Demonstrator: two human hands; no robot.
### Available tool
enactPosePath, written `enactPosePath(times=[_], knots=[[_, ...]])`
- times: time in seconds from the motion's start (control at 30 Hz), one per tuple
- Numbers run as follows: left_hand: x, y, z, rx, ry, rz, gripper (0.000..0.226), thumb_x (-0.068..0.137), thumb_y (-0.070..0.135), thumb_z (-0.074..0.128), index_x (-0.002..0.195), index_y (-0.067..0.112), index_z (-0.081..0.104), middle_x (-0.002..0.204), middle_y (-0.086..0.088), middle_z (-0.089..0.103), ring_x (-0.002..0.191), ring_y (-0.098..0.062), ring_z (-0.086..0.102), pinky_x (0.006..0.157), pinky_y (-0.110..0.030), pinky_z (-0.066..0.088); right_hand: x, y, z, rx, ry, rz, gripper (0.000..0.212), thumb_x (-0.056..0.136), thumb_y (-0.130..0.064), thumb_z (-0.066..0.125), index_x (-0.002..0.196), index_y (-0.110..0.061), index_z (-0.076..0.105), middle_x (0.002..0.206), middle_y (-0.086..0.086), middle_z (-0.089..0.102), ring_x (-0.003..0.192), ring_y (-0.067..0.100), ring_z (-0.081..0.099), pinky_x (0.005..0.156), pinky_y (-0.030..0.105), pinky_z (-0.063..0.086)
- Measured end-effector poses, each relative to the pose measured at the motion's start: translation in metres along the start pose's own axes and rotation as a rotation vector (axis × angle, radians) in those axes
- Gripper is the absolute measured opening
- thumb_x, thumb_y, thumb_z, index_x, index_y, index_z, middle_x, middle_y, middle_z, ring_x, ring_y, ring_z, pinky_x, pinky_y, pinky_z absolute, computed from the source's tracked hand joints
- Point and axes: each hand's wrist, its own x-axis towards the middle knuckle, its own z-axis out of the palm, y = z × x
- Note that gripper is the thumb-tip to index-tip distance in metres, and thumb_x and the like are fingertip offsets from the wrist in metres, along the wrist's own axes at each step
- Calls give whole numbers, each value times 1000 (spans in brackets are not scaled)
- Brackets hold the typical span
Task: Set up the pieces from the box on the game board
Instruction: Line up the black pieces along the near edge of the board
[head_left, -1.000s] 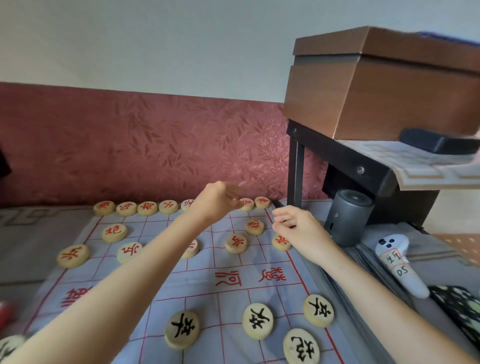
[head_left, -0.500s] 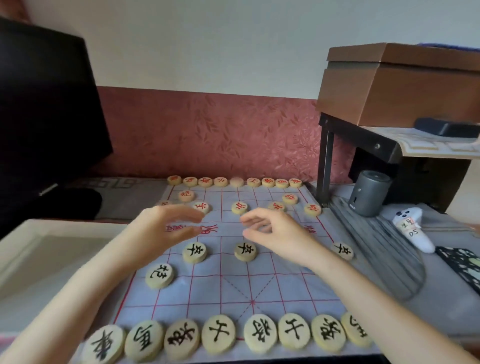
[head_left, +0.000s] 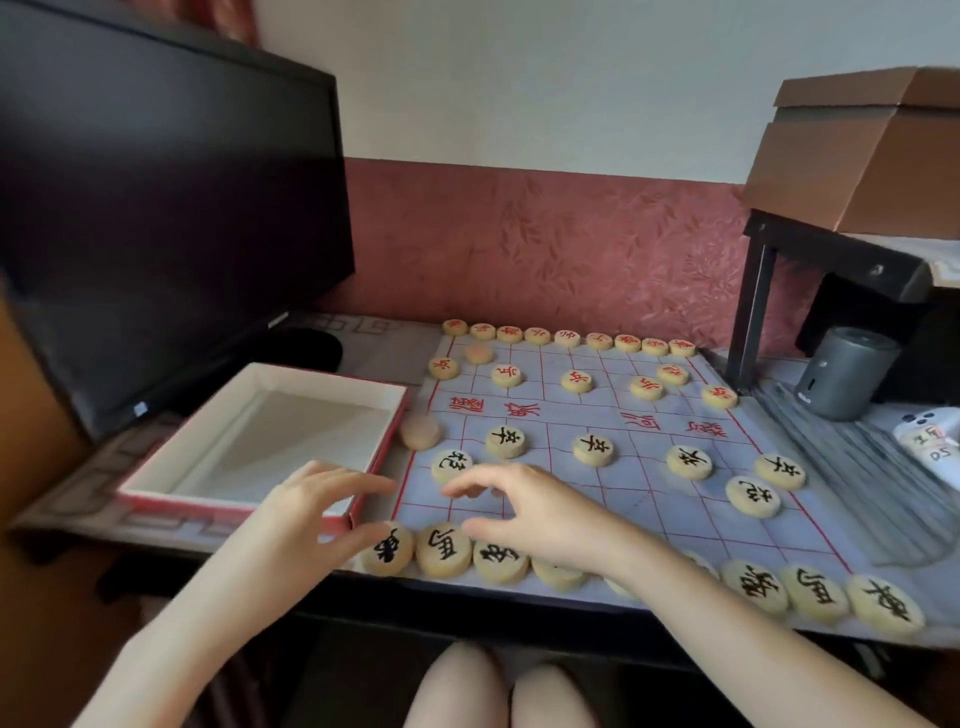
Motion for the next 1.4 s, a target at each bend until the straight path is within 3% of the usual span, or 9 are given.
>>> enactPosePath(times=[0.1,0.27,0.5,0.73,0.87,1.03,1.2,1.3,1.4], knots=[[-8,-5,5,6,-67,23,41,76,36,69,113,47,54,109,24,55,107,11,44,83,5,31,-4,-3,7,-9,-55,-5,40,91,-27,57,130,-35,51,136,-16,44,112,-8,37,92,14,29],[-12,-8,12,34,-118,123,42,76,49,57,117,50,48,116,41,41,112,24,37,90,6,28,-3,-4,16,-98,-126,-13,47,87,-27,59,131,-41,47,132,-7,44,122,8,44,105,30,39],[-10,-21,20,118,-127,191,43,79,23,69,120,29,59,114,25,51,110,5,47,95,-5,31,0,-1,23,-97,-59,-23,48,85,-30,65,130,-36,50,127,-8,46,122,4,39,103,27,37],[-10,-17,35,297,-29,141,40,75,53,51,100,27,68,90,12,62,80,-7,57,71,-17,43,7,5,37,-199,0,2,59,75,-59,64,124,-31,51,115,-10,41,117,7,30,101,35,37],[-9,-18,38,344,27,139,50,75,61,43,101,25,68,91,10,58,83,-6,51,68,-21,47,8,5,42,-252,51,-17,64,70,-69,60,118,-28,51,112,-13,40,113,6,27,100,33,37],[-7,-20,30,280,-14,181,58,76,65,41,122,32,53,118,14,53,105,-1,47,87,-17,39,2,2,34,-121,-8,-56,68,79,-52,65,137,-32,38,133,-17,34,129,-1,18,107,29,28],[-9,-21,19,247,-115,232,44,84,48,51,128,44,45,123,33,43,111,14,38,90,-4,25,-4,4,30,-55,-79,-46,54,85,-24,60,133,-40,43,121,-20,34,124,-3,29,106,23,29],[-7,-24,18,232,-138,240,41,85,39,58,125,42,51,123,27,53,111,12,41,89,-8,28,-1,4,33,-64,-52,-67,49,86,-23,61,132,-35,48,118,-20,40,124,-2,29,107,21,28],[-4,-27,21,313,-104,212,38,82,52,54,117,37,59,110,19,61,99,-1,56,82,-14,36,3,6,37,-98,-2,-67,52,82,-37,67,131,-31,49,115,-18,42,122,1,27,104,23,28]])
